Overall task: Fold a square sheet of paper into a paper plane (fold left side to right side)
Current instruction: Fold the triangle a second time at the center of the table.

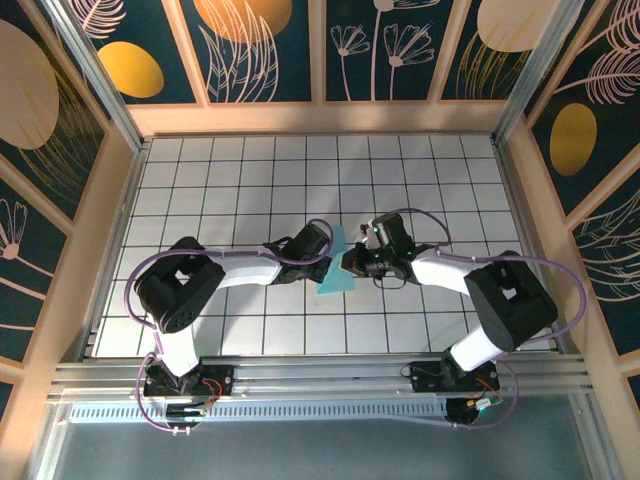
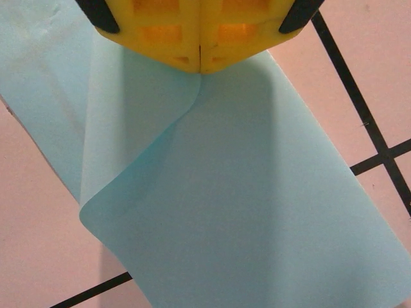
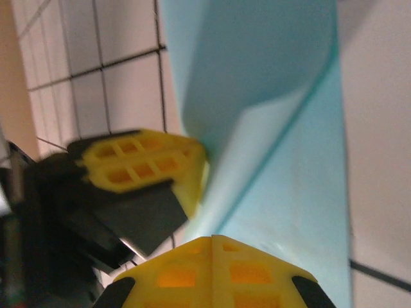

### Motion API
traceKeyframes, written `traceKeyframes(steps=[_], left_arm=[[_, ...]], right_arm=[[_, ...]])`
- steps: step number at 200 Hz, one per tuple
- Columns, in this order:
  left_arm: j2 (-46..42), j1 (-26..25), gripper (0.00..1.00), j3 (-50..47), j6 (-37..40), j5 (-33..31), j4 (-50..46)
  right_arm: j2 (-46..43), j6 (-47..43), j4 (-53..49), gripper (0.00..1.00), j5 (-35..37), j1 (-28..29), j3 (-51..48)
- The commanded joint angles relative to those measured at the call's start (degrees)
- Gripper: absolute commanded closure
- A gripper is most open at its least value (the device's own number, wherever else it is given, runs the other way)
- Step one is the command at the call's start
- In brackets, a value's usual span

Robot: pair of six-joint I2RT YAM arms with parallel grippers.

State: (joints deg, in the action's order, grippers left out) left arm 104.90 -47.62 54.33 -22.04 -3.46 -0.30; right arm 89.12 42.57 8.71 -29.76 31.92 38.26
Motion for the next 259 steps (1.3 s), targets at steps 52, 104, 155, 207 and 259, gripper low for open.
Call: traceKeyframes(steps=[52, 104, 155, 207, 259], left_arm=[[2.23, 0.41, 1.00, -0.10, 0.95, 1.11, -2.17], [2.24, 0.37, 1.00, 0.08, 1.17, 0.99, -2.52], [2.33, 0.37, 1.00, 0.17, 1.23, 0.83, -2.69], [2.37, 0.42, 1.00, 0.12, 1.24, 1.00, -2.69], [2.22, 0.38, 1.00, 0.11, 0.98, 0.97, -2.69]], right_arm=[[8.19, 2.08, 7.20, 1.00, -0.52, 0.16, 4.87], [10.55, 2.56, 8.08, 1.00, -1.28, 0.68, 4.21], [11.23, 1.18, 5.95, 1.00, 0.00, 0.69, 4.10], [11.81, -0.42, 3.19, 1.00, 1.85, 0.69, 4.28], [12.76, -1.17, 1.12, 1.00, 2.90, 0.60, 4.45]])
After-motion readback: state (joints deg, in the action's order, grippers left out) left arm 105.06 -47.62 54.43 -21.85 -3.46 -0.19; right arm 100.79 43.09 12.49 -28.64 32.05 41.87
